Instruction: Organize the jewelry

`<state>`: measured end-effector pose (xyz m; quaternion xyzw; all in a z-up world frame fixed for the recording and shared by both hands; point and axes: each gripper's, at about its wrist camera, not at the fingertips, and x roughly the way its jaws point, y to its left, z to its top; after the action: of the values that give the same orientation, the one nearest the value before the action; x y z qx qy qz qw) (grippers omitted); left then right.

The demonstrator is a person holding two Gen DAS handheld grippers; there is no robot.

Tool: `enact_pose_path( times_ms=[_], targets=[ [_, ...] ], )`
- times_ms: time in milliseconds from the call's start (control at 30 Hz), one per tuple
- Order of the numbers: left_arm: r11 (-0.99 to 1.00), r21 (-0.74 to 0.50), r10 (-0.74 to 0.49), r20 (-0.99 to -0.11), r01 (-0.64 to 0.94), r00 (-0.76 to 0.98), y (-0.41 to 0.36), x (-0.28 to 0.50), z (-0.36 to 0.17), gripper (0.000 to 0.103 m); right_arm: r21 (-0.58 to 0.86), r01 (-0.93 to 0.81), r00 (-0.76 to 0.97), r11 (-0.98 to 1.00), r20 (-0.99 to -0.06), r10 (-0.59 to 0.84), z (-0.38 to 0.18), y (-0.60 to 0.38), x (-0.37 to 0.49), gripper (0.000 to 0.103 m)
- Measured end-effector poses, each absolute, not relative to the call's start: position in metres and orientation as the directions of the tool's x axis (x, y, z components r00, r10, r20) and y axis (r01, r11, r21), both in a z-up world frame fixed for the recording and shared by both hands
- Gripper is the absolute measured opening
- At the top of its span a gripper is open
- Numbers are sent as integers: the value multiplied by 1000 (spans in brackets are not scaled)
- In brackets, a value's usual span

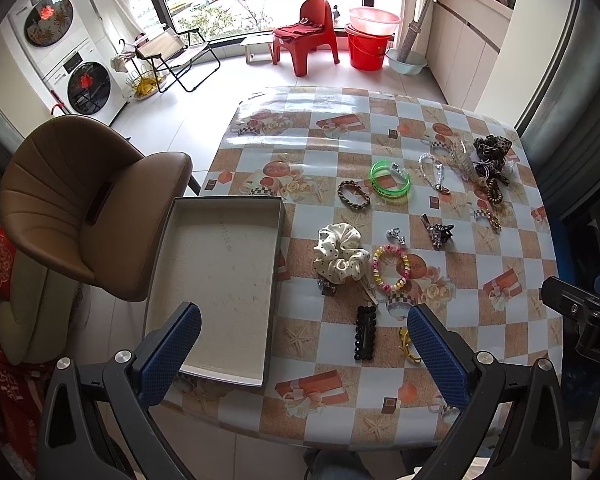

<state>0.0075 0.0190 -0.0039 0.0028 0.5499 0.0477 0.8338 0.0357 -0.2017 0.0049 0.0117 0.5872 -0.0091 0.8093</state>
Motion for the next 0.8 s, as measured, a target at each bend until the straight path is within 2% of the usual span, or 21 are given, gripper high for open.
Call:
enact_pose_path(
  times_ms=[300,600,800],
  targets=[
    [994,26,58,-945,-105,322,17,31,-31,103,42,20,257,999,-966,35,-14,-211,48,103],
    [994,-68,-43,-966,-91,253,13,64,-87,103,43,62,159,997,-987,33,-66,-229,67,103],
    [996,-58,-42,-971,-65,234,-2,96,-128,103,45,70,147,997,-988,34,-105,-241,96,103]
  ],
)
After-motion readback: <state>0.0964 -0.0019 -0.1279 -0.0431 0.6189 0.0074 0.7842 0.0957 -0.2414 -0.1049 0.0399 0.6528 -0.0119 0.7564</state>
